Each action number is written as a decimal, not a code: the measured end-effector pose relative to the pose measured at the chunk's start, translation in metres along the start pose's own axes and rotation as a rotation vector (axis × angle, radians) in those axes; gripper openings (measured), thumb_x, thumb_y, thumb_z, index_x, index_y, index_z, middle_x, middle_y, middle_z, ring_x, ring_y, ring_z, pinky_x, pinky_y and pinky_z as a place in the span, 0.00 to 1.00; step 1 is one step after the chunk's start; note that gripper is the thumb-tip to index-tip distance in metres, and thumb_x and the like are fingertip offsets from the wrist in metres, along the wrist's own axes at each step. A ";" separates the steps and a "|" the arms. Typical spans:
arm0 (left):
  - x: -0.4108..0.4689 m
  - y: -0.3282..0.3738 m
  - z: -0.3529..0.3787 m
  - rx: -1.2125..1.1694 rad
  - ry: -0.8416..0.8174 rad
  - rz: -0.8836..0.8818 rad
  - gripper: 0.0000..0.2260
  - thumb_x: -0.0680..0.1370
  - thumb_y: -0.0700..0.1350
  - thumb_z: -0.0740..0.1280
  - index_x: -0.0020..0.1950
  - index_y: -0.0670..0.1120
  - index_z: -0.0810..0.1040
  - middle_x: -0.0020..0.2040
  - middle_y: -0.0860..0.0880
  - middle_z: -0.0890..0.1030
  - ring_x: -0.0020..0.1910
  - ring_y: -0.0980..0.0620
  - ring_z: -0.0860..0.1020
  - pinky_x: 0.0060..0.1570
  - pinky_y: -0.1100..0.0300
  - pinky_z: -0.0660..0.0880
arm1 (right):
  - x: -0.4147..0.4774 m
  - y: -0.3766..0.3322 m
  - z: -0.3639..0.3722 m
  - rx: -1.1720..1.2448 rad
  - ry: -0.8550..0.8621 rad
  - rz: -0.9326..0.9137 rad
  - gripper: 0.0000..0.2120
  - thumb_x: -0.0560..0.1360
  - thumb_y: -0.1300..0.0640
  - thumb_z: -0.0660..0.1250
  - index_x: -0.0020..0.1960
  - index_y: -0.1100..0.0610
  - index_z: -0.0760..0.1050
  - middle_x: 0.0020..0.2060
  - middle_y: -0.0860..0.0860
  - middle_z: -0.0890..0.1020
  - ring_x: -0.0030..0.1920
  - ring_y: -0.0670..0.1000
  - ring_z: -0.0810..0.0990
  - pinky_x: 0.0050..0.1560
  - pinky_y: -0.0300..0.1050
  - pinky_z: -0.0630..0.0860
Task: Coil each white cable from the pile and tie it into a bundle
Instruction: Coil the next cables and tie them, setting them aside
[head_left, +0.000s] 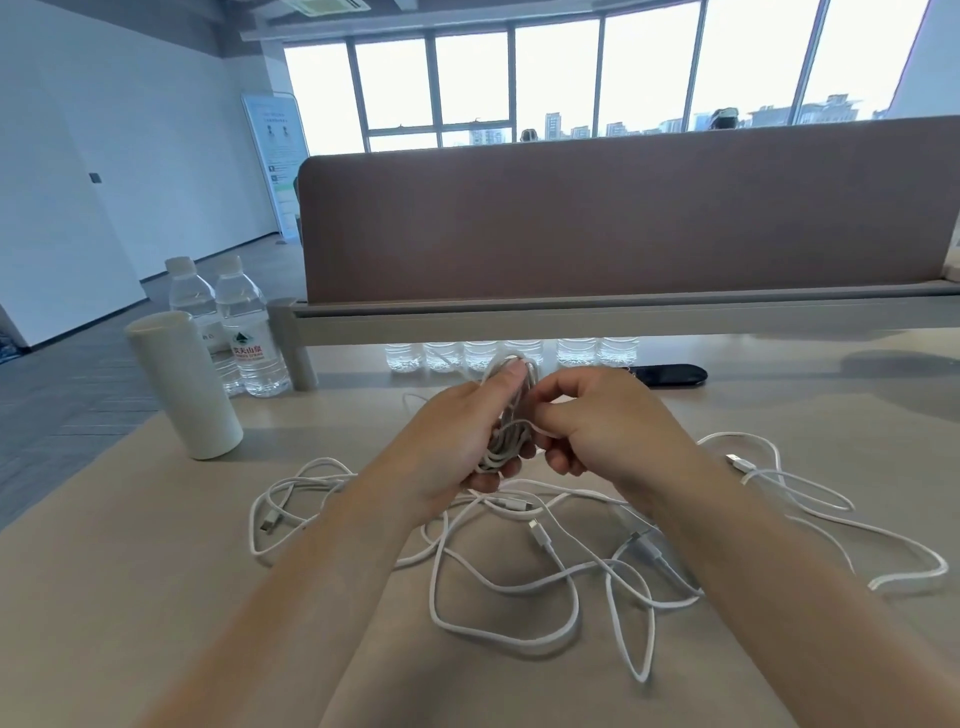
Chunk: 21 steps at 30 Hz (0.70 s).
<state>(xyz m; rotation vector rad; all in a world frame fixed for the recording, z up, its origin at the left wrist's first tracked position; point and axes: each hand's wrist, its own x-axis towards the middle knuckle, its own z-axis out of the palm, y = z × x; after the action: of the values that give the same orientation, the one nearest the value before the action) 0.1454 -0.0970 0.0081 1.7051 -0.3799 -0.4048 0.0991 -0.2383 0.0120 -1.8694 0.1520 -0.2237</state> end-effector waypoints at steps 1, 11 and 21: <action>0.001 -0.002 0.002 0.024 -0.015 0.011 0.24 0.82 0.61 0.59 0.47 0.42 0.81 0.36 0.45 0.81 0.33 0.48 0.76 0.28 0.63 0.66 | -0.001 -0.001 0.001 -0.014 -0.001 -0.016 0.04 0.76 0.63 0.68 0.43 0.59 0.81 0.26 0.54 0.79 0.24 0.50 0.74 0.28 0.41 0.69; 0.006 -0.005 -0.004 0.058 0.089 0.003 0.23 0.83 0.61 0.56 0.51 0.44 0.80 0.34 0.47 0.82 0.33 0.49 0.78 0.31 0.61 0.69 | -0.001 -0.003 0.001 0.123 -0.132 0.090 0.05 0.75 0.67 0.72 0.50 0.63 0.80 0.33 0.57 0.84 0.31 0.50 0.82 0.40 0.45 0.82; 0.006 -0.004 -0.007 0.040 0.117 -0.012 0.22 0.83 0.61 0.57 0.49 0.46 0.81 0.37 0.46 0.84 0.34 0.49 0.78 0.30 0.62 0.69 | 0.001 -0.002 -0.002 0.185 -0.097 0.206 0.03 0.75 0.63 0.73 0.44 0.60 0.80 0.30 0.54 0.81 0.28 0.49 0.81 0.31 0.40 0.78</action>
<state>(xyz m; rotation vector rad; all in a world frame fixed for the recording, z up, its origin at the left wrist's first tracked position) 0.1541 -0.0931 0.0054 1.7615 -0.2936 -0.3065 0.0997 -0.2400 0.0141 -1.6632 0.2466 -0.0046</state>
